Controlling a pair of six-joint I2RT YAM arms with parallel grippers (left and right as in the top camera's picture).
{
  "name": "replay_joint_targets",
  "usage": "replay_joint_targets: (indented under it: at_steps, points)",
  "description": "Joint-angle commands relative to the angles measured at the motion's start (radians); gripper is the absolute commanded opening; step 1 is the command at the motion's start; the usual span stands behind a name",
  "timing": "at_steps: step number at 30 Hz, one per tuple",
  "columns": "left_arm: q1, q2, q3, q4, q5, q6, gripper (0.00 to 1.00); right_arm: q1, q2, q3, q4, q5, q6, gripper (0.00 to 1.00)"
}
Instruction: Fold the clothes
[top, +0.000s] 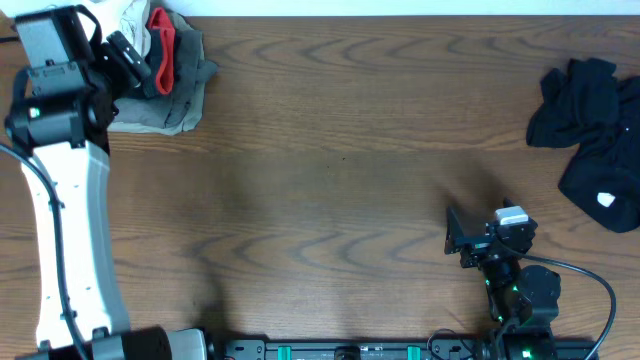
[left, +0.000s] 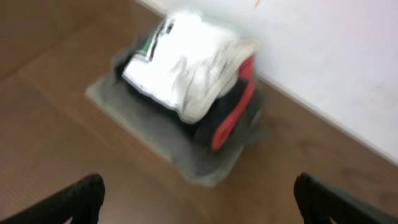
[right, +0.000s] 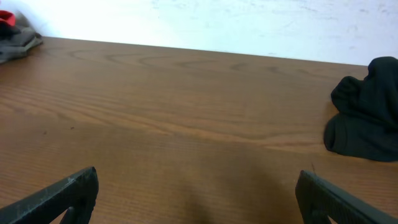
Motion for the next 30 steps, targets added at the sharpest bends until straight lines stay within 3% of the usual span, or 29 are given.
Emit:
replay_joint_targets:
  at_steps: [1,6,14,21,30]
  points:
    - [-0.034,-0.117,-0.111,0.111,-0.001,0.039,0.98,-0.001,0.0,-0.001,-0.005,0.01,0.0,0.99]
    - [-0.068,-0.334,-0.424,0.377,0.0,0.151,0.98,-0.001,0.0,-0.001,-0.005,0.01,0.0,0.99]
    - [-0.066,-0.688,-0.855,0.584,0.191,0.296,0.98,-0.001,0.0,-0.001,-0.005,0.01,0.0,0.99]
    - [-0.066,-0.914,-1.16,0.77,0.243,0.306,0.98,-0.001,0.0,-0.001,-0.005,0.01,0.0,0.99]
    - [-0.066,-1.15,-1.427,0.866,0.261,0.306,0.98,-0.001,0.0,-0.001,-0.005,0.01,0.0,0.99]
